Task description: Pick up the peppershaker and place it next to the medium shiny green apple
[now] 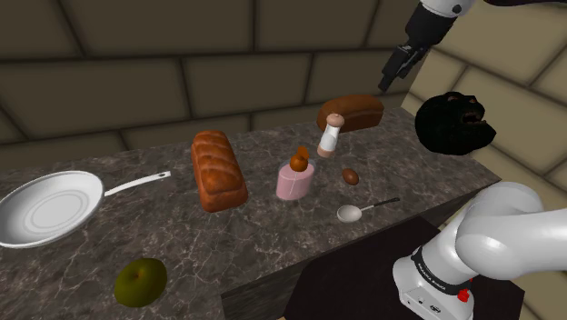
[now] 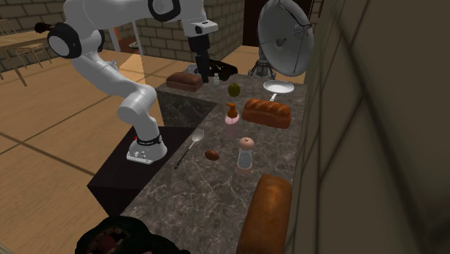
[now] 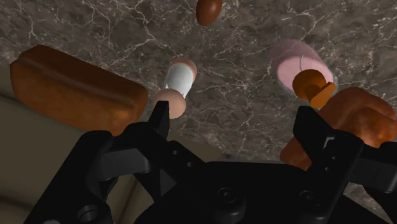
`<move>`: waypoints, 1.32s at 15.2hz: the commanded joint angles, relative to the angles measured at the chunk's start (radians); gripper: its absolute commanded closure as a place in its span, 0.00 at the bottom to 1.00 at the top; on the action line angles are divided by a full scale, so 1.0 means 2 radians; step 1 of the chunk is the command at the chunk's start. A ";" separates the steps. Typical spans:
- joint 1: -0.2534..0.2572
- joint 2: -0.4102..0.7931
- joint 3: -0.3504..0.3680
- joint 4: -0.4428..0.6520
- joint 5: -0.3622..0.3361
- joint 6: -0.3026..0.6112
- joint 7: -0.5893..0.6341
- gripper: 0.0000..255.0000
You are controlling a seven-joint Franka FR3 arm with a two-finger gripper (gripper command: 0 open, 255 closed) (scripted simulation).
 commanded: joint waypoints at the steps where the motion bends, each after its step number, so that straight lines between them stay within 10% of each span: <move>1: 0.000 0.000 0.000 0.000 0.000 0.000 0.000 0.00; 20: -0.030 0.280 -0.041 -0.004 -0.054 0.233 -0.010 0.00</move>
